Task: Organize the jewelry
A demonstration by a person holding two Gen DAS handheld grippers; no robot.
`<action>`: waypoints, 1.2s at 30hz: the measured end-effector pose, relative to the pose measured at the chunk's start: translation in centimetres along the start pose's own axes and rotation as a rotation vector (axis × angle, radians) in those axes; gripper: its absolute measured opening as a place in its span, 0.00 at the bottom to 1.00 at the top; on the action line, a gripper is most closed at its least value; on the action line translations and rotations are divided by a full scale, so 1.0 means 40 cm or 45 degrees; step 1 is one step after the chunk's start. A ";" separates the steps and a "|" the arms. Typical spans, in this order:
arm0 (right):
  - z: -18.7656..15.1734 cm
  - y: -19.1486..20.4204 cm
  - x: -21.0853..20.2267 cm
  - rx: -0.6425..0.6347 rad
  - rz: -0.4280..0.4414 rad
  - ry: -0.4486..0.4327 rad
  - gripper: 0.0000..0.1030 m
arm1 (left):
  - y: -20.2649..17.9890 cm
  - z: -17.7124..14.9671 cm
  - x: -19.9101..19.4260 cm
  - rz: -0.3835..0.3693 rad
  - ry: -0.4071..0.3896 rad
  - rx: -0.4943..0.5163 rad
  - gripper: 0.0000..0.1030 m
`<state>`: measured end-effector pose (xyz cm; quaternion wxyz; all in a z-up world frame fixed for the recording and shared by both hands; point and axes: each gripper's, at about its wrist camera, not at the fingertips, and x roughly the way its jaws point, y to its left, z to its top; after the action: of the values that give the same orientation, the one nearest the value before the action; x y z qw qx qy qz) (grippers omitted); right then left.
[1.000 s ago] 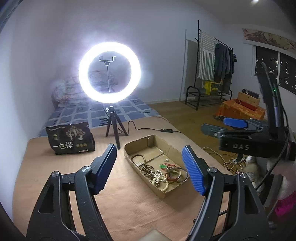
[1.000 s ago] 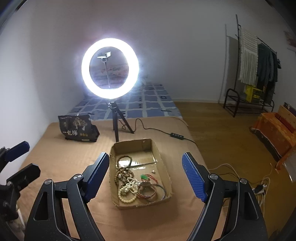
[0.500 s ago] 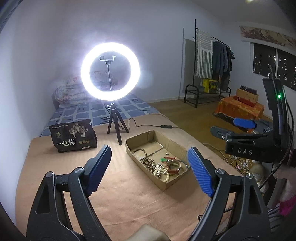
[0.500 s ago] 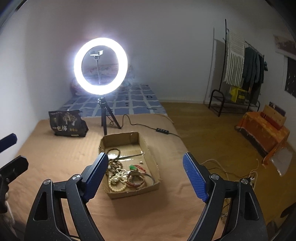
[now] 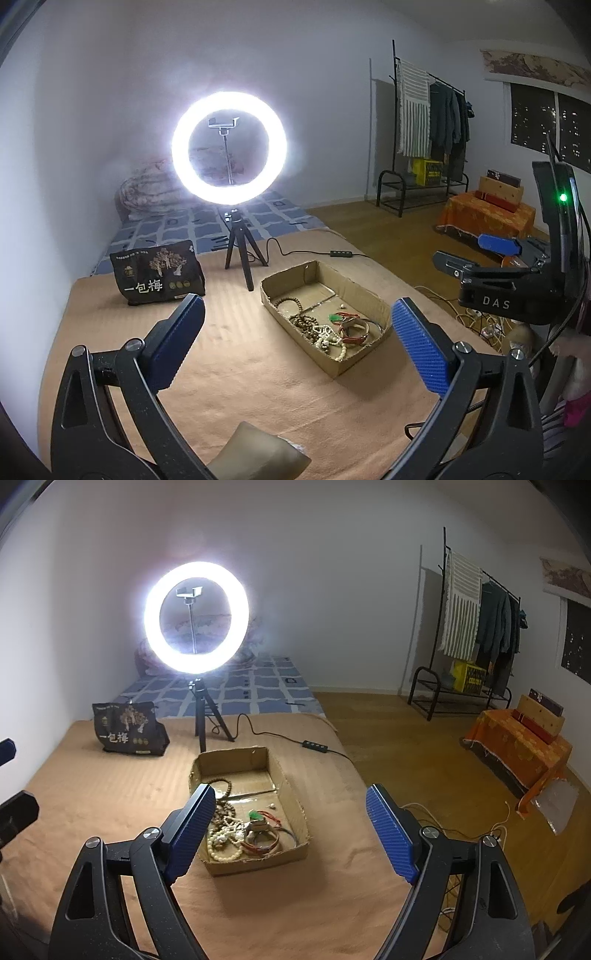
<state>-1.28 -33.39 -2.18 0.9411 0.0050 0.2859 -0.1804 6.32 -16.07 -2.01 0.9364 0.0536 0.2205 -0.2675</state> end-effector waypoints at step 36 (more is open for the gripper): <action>-0.004 0.024 0.009 -0.032 0.006 -0.003 0.82 | 0.027 -0.009 0.029 0.029 0.065 -0.056 1.00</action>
<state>-0.74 -32.59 -2.59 0.9418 -0.0064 0.2870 -0.1747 7.64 -15.64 -2.86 0.9344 0.0424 0.2496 -0.2504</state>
